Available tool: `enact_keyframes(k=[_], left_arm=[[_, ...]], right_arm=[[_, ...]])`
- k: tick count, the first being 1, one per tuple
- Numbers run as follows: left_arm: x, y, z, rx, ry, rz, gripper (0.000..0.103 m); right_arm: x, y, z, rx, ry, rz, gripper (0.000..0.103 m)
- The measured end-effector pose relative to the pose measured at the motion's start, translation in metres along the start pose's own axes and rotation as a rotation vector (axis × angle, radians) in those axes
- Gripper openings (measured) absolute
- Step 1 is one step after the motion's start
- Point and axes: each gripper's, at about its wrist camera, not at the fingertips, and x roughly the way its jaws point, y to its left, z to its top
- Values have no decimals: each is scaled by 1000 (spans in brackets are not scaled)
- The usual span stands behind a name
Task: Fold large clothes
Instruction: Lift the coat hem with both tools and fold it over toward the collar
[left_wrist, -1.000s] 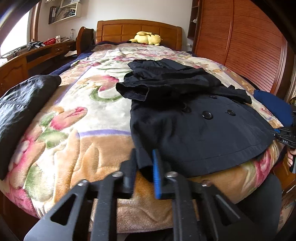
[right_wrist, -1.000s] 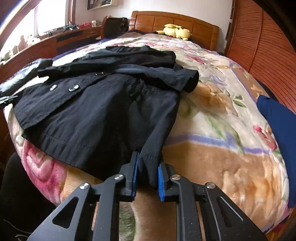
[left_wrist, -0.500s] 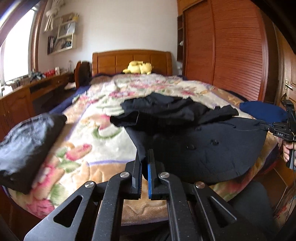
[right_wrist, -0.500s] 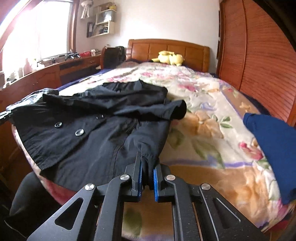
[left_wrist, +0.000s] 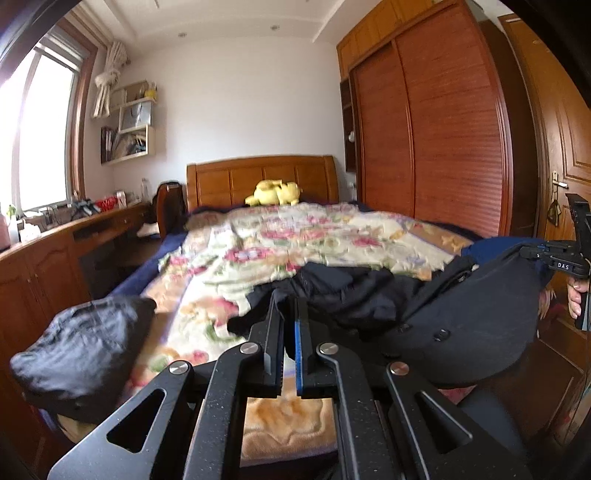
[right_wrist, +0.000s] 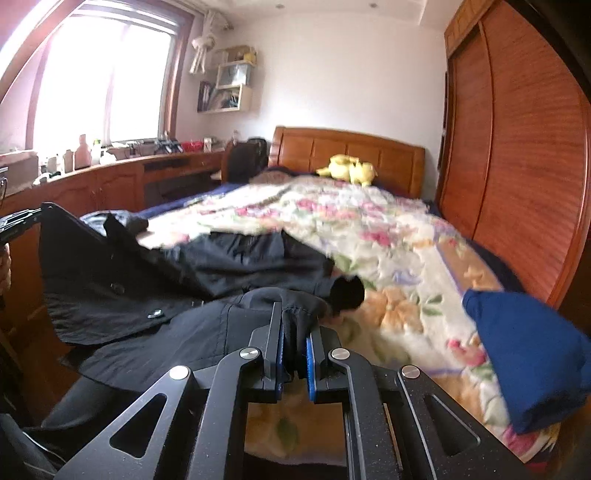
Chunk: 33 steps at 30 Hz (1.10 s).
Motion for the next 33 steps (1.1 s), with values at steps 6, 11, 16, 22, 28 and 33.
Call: enact_keyframes(k=[6,11,16,22,28,33], left_arm=[[-16,6,26,9,-66,7,5],[-14,12,41,22,-99,26,5],[11,15,41,34,-81,50,5],[46,19,36,40,-35,68,5],[73,23,28,47,4,75,5],[98,31,27,51,29,84,5]], right_arm=[[-25,2,16,-38,-62,-11,9],[-33,8,25,-69,-107,-29,9],[-17,16,24,-87,-98,-57,9],[18,16,22,-96,-33,-85,9],[49,13,26,-83,-4,-86,9],[76,7,32,-65,12,-93,9]])
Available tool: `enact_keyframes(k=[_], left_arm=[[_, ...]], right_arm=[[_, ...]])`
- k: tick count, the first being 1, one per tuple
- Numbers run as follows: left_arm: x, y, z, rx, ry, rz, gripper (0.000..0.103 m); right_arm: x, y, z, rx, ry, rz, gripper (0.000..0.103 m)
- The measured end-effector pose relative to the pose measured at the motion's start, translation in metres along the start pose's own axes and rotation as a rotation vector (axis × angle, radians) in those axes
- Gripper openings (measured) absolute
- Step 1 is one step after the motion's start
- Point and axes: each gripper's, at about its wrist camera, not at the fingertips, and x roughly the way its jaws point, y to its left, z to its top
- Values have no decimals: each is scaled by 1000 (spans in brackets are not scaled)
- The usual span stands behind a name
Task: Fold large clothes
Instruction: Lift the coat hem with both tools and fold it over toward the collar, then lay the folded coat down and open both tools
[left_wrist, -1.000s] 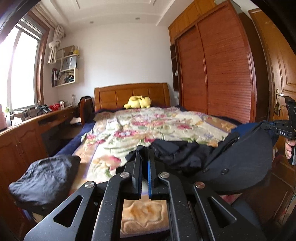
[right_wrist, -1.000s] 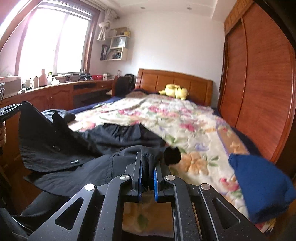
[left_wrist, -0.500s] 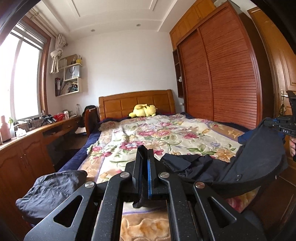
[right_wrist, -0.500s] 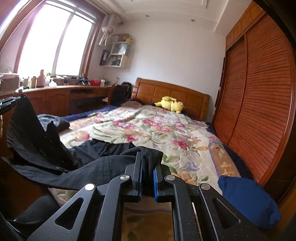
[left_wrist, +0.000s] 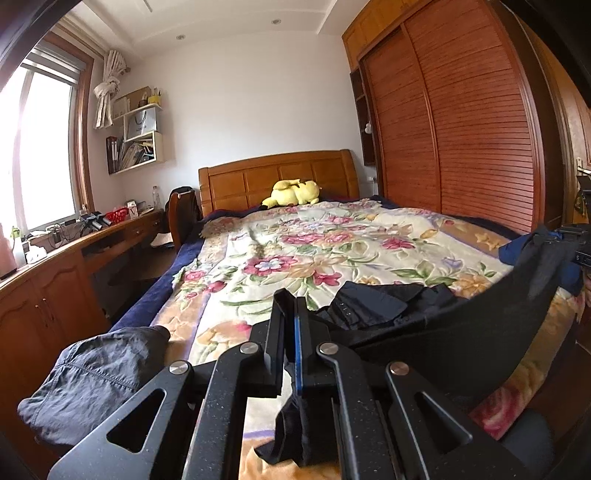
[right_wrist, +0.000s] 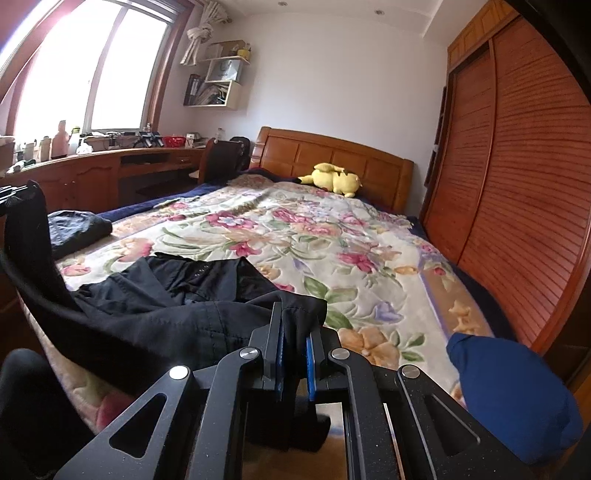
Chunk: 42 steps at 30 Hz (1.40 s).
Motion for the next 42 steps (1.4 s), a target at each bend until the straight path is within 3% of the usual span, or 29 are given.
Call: enact_keyframes(k=[9,19,31,42], left_arm=[[65,13,-5,-1,58,8,5],[170,18,-15,0,159,20,5],[264,24,19,30,200,92,5],[315,37,16,4,281,125,5]], right_arm=[[59,-3,14,3,30,-1,9],[160,6,19,-55,114,-6,9],[244,-10,59,-54,158,-57,9],[312,3,75,-66,234,-118,9]])
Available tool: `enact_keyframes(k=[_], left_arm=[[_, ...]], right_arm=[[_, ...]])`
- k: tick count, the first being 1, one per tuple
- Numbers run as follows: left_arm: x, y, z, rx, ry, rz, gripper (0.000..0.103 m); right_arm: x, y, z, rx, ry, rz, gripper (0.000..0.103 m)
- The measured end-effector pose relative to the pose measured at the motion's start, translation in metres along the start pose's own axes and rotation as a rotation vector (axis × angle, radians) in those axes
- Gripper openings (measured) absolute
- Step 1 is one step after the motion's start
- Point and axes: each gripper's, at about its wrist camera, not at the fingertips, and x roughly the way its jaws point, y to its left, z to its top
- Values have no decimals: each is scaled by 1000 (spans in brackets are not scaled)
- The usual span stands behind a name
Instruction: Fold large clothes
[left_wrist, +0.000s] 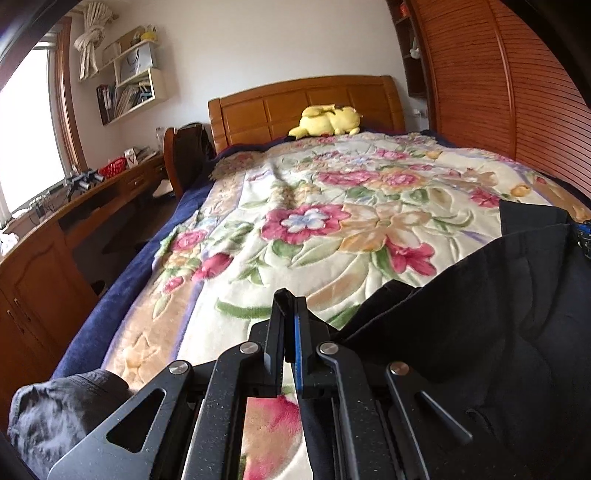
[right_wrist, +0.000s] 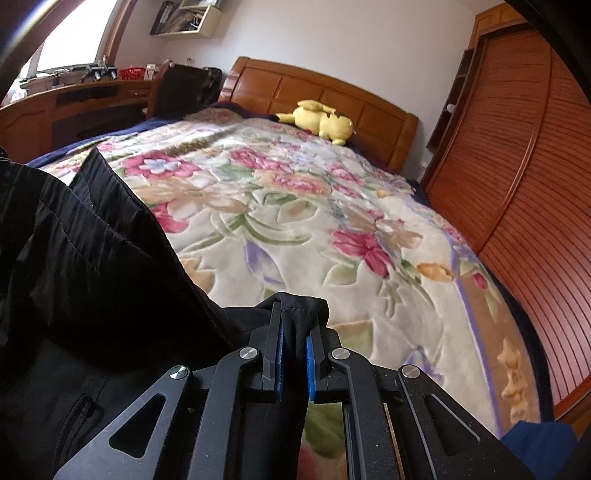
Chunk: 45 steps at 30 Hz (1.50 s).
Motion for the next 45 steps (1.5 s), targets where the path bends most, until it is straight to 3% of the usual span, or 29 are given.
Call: enact_keyframes(k=[4,6,8,10,13,15,17,21,24,31,45], left_arm=[[7,0,-4,-30,55,-16,5],[0,3,-6,-52,47,-45,17],[-9,4,-9,-53,38,-68,29],[-21,4,-13,-49,40,-105,37],[-36,2,-21,-41,52,-149,44],[-46,1,-29,-32,50,-169,72],[-60,-1,-42,-20,50,-188,78],[-86,-2,-74,-23,47,-184,78],[-99,-2,-98,-26,64,-197,78],[-116,6,-140,-36,104,-190,78],[-101,8,-172,-63,143,-162,79]], right_arm=[[8,-5,3,43,41,32,12],[2,-10,5,72,35,32,21],[-8,-14,5,85,12,15,51],[-20,-17,4,89,-8,20,66],[-39,-15,-5,70,-18,23,67],[-55,-14,-16,68,-21,38,67],[-71,-13,-30,87,-19,73,67],[-101,-11,-57,110,-9,122,68],[-117,-10,-76,119,10,168,77],[-148,-12,-109,113,41,148,78],[-130,-3,-132,141,111,142,90]])
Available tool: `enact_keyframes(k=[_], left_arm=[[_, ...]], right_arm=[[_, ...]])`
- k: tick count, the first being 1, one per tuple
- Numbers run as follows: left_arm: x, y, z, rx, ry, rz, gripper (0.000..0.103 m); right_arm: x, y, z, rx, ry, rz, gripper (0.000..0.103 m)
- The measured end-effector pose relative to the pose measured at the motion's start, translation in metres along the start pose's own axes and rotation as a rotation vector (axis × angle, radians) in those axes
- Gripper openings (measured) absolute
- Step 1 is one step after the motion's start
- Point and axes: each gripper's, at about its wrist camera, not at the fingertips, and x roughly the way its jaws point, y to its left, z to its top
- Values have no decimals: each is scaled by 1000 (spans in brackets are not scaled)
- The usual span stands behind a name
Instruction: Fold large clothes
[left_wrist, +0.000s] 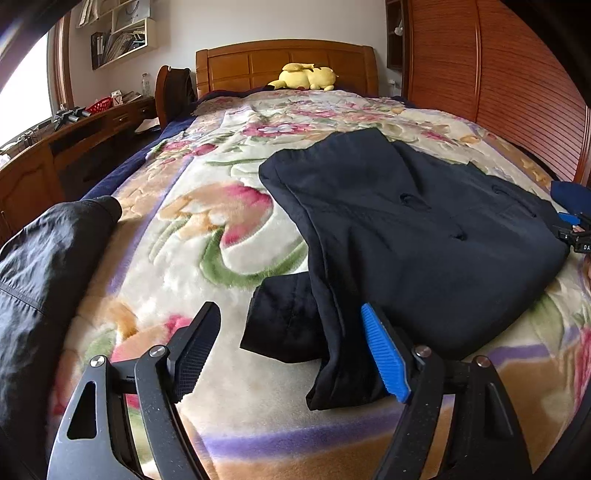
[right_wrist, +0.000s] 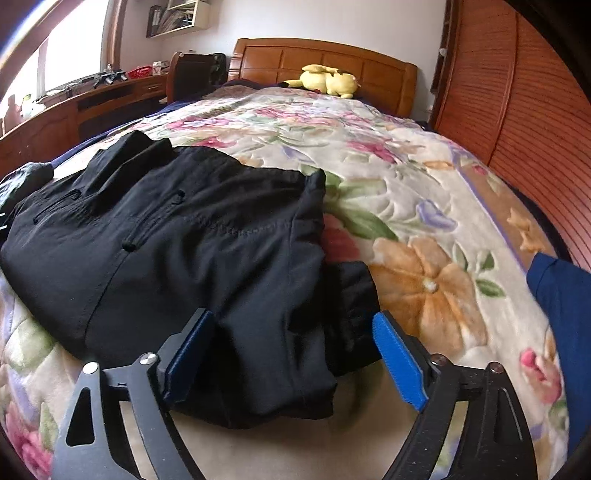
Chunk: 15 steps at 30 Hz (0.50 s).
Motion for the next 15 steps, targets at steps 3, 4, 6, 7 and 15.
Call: enact_keyframes(k=[3,4,6,7,15], left_arm=[[2,2,-3,-11,-7,-8,79],[2,3,-4,-20,-10,-16,79],[3,5,-5,-33,-12,-25,79],[4,7,-5,-42,-9,-31,79],[1,-8,-1,9,6,-73,38]], right_arm=[[12,3,-3,2,35,16,91],[16,4,-4,1,46,25,91],[20,3,-3,2,59,43,91],[21,3,-2,4,63,54,91],[31,-1,2,2,125,202,63]])
